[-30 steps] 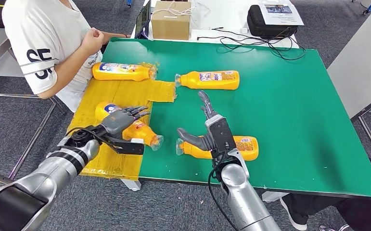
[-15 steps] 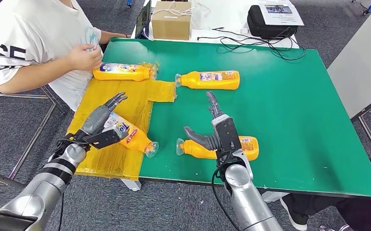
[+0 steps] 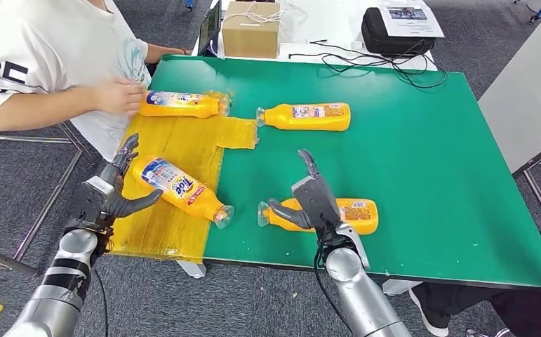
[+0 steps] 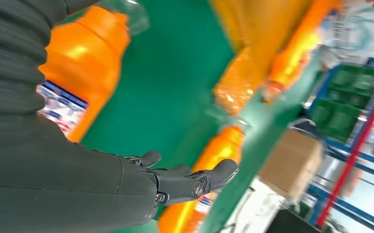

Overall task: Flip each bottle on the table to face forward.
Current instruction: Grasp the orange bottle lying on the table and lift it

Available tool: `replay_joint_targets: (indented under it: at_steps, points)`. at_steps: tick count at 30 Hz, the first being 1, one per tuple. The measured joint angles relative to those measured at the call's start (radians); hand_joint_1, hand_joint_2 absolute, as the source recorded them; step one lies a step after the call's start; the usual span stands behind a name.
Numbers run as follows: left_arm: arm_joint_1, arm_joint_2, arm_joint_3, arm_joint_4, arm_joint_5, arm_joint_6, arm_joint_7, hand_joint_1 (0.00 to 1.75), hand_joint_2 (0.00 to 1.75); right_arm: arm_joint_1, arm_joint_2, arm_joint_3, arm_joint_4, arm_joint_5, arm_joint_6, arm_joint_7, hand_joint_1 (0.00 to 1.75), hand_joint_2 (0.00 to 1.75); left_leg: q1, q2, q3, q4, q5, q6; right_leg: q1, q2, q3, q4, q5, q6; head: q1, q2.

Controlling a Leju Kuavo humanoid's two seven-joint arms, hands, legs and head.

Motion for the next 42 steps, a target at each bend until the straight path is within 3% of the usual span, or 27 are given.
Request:
replay_joint_targets:
  at_steps: [7, 10, 14, 29, 33, 37, 41, 42]
  points:
    - [0.069, -0.115, 0.069, -0.098, 0.128, -0.088, 0.133, 0.00, 1.75, 0.017, -0.025, 0.008, 0.029, 0.092, -0.042, 0.076, 0.00, 1.75, -0.001, -0.001, 0.000, 0.000, 0.000, 0.000, 0.000, 0.000, 0.000, -0.001, 0.000, 0.000, 0.000, 0.000]
    - [0.099, -0.169, 0.056, -0.134, 0.179, -0.084, 0.177, 0.00, 1.75, 0.020, -0.048, -0.006, 0.050, 0.135, -0.047, 0.108, 0.00, 1.75, -0.001, -0.001, -0.001, 0.000, 0.000, 0.001, -0.001, 0.000, 0.000, -0.001, 0.000, 0.000, 0.000, 0.000]
    - [0.109, -0.206, 0.016, -0.151, 0.253, -0.093, 0.196, 0.00, 1.75, 0.019, -0.077, -0.032, 0.091, 0.179, -0.045, 0.114, 0.00, 1.75, -0.001, -0.001, -0.001, 0.000, -0.001, 0.001, -0.001, 0.000, 0.000, -0.001, 0.000, 0.001, 0.000, 0.000]
    - [0.109, -0.221, -0.034, -0.152, 0.309, -0.106, 0.186, 0.00, 1.75, -0.067, -0.144, -0.057, 0.216, 0.360, 0.010, 0.193, 0.00, 1.75, 0.000, 0.000, 0.001, 0.000, 0.000, 0.001, 0.000, 0.000, 0.002, -0.001, 0.000, 0.001, 0.000, 0.000]
    - [0.105, -0.221, -0.033, -0.151, 0.318, -0.131, 0.186, 0.00, 1.75, -0.119, -0.149, -0.037, 0.272, 0.383, 0.068, 0.211, 0.00, 1.75, -0.001, 0.000, 0.002, 0.000, 0.000, 0.001, 0.000, 0.000, 0.003, -0.001, 0.001, 0.001, 0.000, 0.000]
    - [0.090, -0.220, -0.033, -0.141, 0.324, -0.159, 0.184, 0.00, 1.75, -0.198, -0.156, -0.014, 0.359, 0.359, 0.193, 0.190, 0.01, 1.75, -0.001, 0.000, 0.005, 0.000, 0.000, 0.001, 0.000, 0.000, 0.006, -0.001, 0.001, 0.001, 0.000, 0.000]
    - [0.059, -0.220, -0.033, -0.114, 0.327, -0.180, 0.174, 0.00, 1.75, -0.293, -0.166, 0.022, 0.468, 0.337, 0.314, 0.165, 1.71, 1.75, 0.000, 0.000, 0.008, 0.000, 0.000, 0.001, 0.000, 0.000, 0.008, -0.001, 0.001, 0.001, 0.000, 0.000]
    - [0.050, -0.220, -0.033, -0.106, 0.327, -0.183, 0.173, 0.00, 1.75, -0.315, -0.167, 0.033, 0.493, 0.335, 0.338, 0.161, 1.73, 1.75, 0.000, 0.000, 0.008, 0.000, 0.000, 0.001, 0.000, 0.000, 0.009, -0.001, 0.001, 0.001, 0.000, 0.000]
